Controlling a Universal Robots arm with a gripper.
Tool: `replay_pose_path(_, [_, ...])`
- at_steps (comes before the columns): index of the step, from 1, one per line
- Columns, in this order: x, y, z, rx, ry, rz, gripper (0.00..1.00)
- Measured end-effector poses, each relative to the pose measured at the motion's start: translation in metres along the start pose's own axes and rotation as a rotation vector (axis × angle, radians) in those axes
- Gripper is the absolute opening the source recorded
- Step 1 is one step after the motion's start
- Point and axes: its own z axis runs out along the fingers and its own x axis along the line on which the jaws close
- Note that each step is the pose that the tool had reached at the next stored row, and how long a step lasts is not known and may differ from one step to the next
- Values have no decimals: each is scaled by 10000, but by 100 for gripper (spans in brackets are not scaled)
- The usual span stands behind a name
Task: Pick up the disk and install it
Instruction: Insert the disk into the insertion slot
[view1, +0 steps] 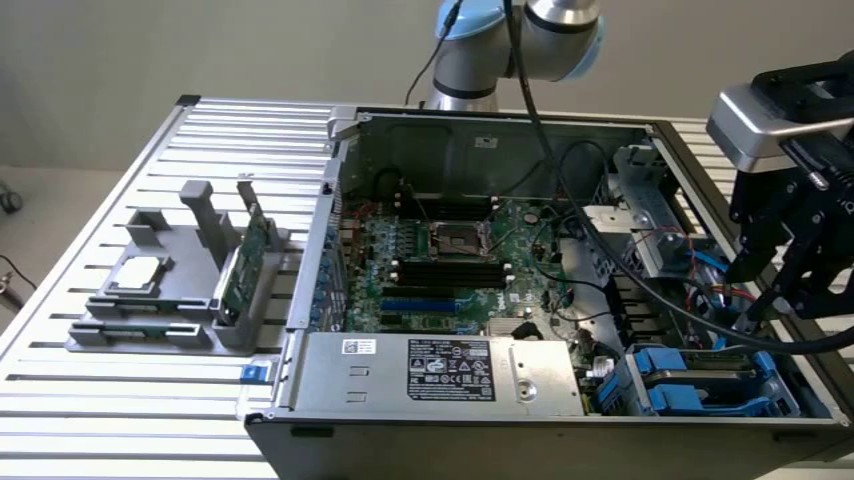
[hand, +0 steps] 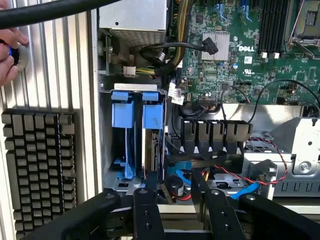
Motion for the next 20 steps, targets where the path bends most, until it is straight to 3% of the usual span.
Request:
replay_pose_path(4, [1,-40,5,1,33,-132,41])
replay_pose_path(9, [2,-91,12,0,172,-291,38])
replay_pose_path(10, [3,-99,14,1,206,-328,31])
replay_pose_path(18, [3,-120,23,39,670,-986,31])
replay_pose_path(20, [4,-118,33,39,720,-1263,31])
